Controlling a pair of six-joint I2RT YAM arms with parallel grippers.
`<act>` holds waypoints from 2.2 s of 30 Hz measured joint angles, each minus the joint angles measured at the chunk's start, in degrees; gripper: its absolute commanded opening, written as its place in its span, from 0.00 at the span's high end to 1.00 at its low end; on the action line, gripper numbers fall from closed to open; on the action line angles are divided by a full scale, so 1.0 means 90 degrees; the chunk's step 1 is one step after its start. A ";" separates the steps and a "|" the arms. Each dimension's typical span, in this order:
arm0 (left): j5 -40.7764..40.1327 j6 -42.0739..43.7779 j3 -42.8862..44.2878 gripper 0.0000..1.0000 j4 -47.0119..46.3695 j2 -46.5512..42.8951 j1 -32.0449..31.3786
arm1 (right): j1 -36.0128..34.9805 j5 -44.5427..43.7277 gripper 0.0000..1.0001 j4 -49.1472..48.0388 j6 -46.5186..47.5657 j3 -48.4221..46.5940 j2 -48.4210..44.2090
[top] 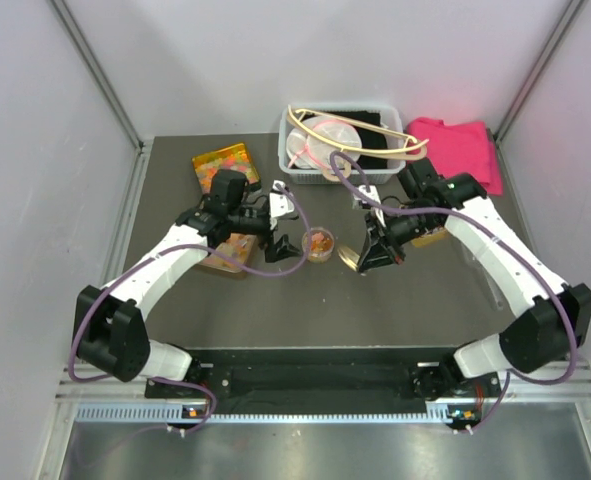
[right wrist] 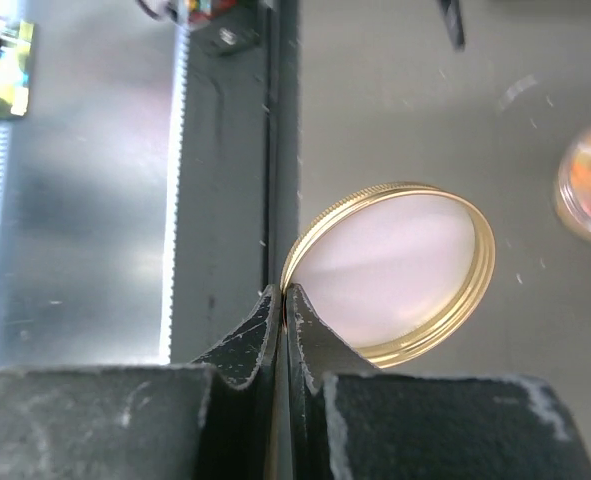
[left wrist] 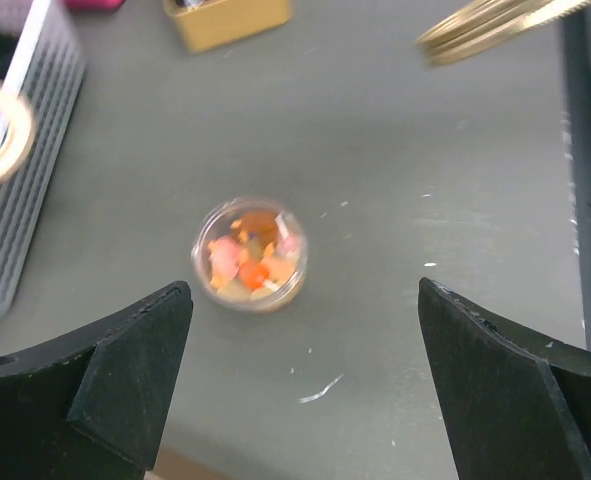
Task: Pack the candies
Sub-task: Pick up the bottle lid at the center of the board.
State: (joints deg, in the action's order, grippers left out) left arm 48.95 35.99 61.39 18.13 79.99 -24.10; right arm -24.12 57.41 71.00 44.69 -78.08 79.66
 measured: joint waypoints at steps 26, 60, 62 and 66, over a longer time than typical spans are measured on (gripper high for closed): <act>0.1382 0.2504 0.0930 0.40 0.1787 0.0699 -0.1086 | -0.0573 0.1178 1.00 0.0682 0.1469 -0.0719 0.1843; 0.1166 0.3009 0.1273 0.99 0.2499 0.0923 -0.1528 | 0.0112 0.0580 0.08 0.0340 0.0398 -0.0704 0.1324; 0.1134 0.2880 0.1239 0.99 0.2409 0.0923 -0.1530 | 0.0136 0.0221 0.06 0.0000 0.0015 -0.0440 0.0838; 0.1090 0.2455 0.1076 0.99 0.2120 0.0923 -0.1530 | 0.0141 -0.0568 0.05 -0.0896 -0.0670 0.0066 -0.0092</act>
State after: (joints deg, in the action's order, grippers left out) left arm 58.76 58.08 71.07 37.21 88.29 -37.87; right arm -22.85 52.29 62.94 38.65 -77.49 78.83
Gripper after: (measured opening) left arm 0.212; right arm 0.942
